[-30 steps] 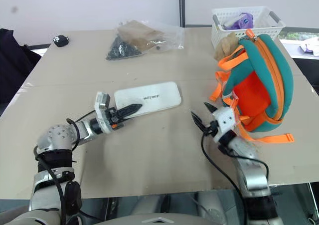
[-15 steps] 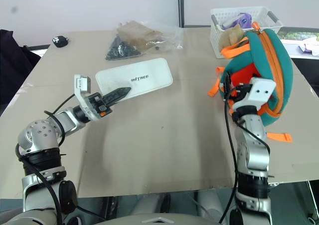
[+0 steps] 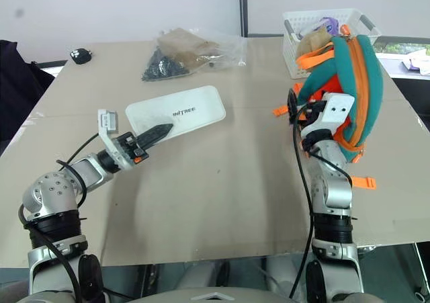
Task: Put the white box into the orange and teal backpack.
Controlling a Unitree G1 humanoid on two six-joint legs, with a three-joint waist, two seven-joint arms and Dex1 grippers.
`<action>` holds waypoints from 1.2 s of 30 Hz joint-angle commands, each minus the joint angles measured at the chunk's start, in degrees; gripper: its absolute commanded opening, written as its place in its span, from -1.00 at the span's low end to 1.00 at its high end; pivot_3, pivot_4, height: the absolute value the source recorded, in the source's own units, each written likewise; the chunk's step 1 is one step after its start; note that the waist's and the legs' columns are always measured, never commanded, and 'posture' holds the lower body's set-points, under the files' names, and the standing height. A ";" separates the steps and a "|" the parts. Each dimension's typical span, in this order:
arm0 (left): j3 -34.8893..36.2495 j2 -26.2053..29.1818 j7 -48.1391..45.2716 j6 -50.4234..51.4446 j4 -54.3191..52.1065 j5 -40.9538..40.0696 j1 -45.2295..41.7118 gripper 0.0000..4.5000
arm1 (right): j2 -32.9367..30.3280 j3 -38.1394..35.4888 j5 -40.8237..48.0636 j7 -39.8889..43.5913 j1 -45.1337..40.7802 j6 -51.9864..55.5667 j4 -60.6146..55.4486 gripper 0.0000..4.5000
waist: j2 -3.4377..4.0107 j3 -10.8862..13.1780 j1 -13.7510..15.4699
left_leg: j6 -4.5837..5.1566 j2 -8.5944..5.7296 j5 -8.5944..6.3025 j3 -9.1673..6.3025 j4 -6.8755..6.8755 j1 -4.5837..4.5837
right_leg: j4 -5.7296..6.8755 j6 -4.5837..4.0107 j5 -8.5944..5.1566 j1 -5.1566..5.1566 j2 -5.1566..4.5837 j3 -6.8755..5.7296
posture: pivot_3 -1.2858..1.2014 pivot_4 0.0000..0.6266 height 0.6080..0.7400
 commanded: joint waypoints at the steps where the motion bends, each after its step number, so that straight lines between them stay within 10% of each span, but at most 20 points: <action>1: 1.63 0.12 0.25 -1.44 -2.91 -2.72 -0.63 -0.48 | 1.50 -0.84 0.12 -4.86 -6.18 0.76 1.06 0.99 | 0.00 0.00 -0.06 | 0.00 0.01 0.00 -0.02 -0.01 0.00 | -0.01 0.00 0.00 0.00 0.00 0.00 | 0.03 -0.52 1.00; 6: 0.99 -0.09 0.59 -1.95 -2.53 -2.95 -0.86 -0.48 | 3.42 -1.14 -0.85 -8.62 -10.71 -0.73 5.37 0.65 | 0.00 0.00 -0.10 | 0.00 0.00 0.00 0.00 -0.03 -0.02 | -0.03 0.00 0.00 -0.02 0.00 -0.02 | 0.03 -0.52 1.00; 15: 1.61 -0.52 1.59 -3.31 -2.65 -3.27 0.16 -0.48 | 0.13 1.61 -0.10 -0.69 -11.55 -2.50 7.05 -0.99 | 0.01 0.00 -0.13 | 0.00 -0.01 0.00 0.00 -0.02 -0.02 | -0.02 0.00 0.00 -0.02 0.00 -0.11 | 0.03 -0.52 1.00; 28: 2.67 6.24 -9.49 -9.35 -1.92 -3.70 0.59 -0.48 | -28.77 8.24 52.90 54.50 -1.36 43.75 -21.44 -0.99 | -0.03 0.04 -0.80 | 0.02 0.05 -0.01 -0.09 -0.02 -0.10 | -0.12 0.00 0.00 0.00 -0.03 -0.04 | 0.03 -0.52 1.00; 36: 2.58 9.53 -20.72 -16.76 -7.22 -3.13 1.10 -0.48 | -28.98 7.78 44.45 49.08 0.17 37.75 -17.41 -0.99 | -0.26 0.16 0.77 | 0.05 0.04 -0.03 -0.17 -0.01 -0.16 | -0.27 0.00 0.00 0.06 -0.08 -0.15 | 0.03 -0.52 1.00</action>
